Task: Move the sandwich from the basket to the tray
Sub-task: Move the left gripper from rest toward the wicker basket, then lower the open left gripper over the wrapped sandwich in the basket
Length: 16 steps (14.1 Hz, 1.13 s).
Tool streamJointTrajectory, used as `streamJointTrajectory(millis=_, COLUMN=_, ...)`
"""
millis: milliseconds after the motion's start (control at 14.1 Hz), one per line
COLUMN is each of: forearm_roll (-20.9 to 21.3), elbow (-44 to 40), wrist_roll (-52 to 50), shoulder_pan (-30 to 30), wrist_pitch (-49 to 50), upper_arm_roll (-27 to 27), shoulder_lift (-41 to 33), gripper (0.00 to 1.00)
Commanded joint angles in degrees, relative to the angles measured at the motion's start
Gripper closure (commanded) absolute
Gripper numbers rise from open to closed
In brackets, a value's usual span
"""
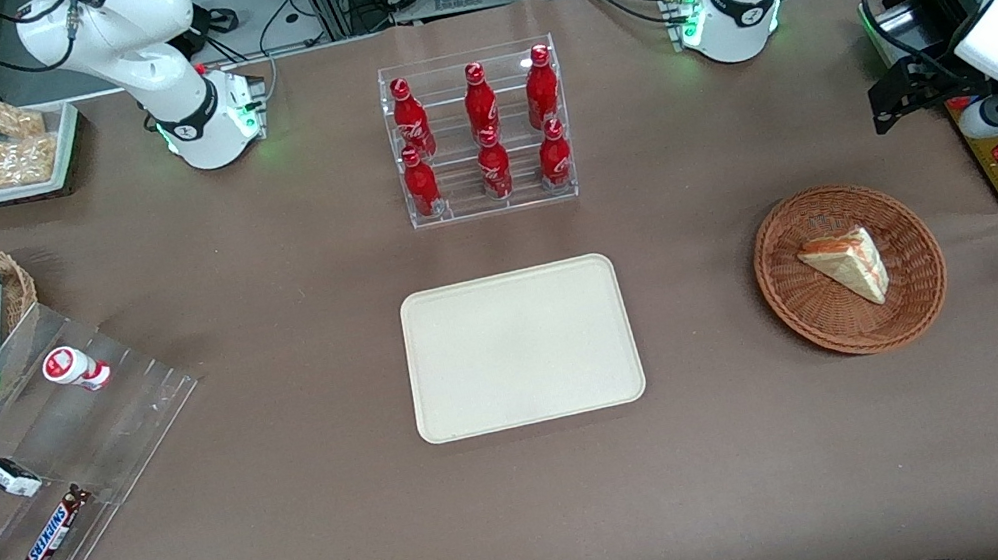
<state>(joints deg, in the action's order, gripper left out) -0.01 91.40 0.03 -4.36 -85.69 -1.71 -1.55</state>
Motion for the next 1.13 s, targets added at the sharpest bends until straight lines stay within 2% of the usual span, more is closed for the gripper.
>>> streamJointTrajectory(millis=0, forearm_roll=0.89, elbow=0.01, wrist_roll=0.23, shoulder_pan=-0.13, wrist_pitch=0.88, upper_arm_roll=0.04, shoulder_lift=-0.38, gripper=0.00)
streamJointTrajectory(millis=496, forearm_roll=0.89, elbow=0.36, wrist_roll=-0.73, shoulder_pan=0.22, wrist_pitch=1.14, upper_arm_roll=0.31, shoulder_lift=1.02, gripper=0.00)
streamJointTrajectory(millis=780, forearm_roll=0.89, elbow=3.43, wrist_roll=-0.82, shoulder_pan=1.80, wrist_pitch=-0.87, upper_arm_roll=0.92, shoulder_lift=3.04, gripper=0.00)
streamJointTrajectory(millis=1063, forearm_roll=0.89, elbow=14.12, wrist_roll=-1.26, shoulder_pan=2.16, wrist_pitch=-10.60, upper_arm_roll=1.01, shoulder_lift=3.05, gripper=0.00)
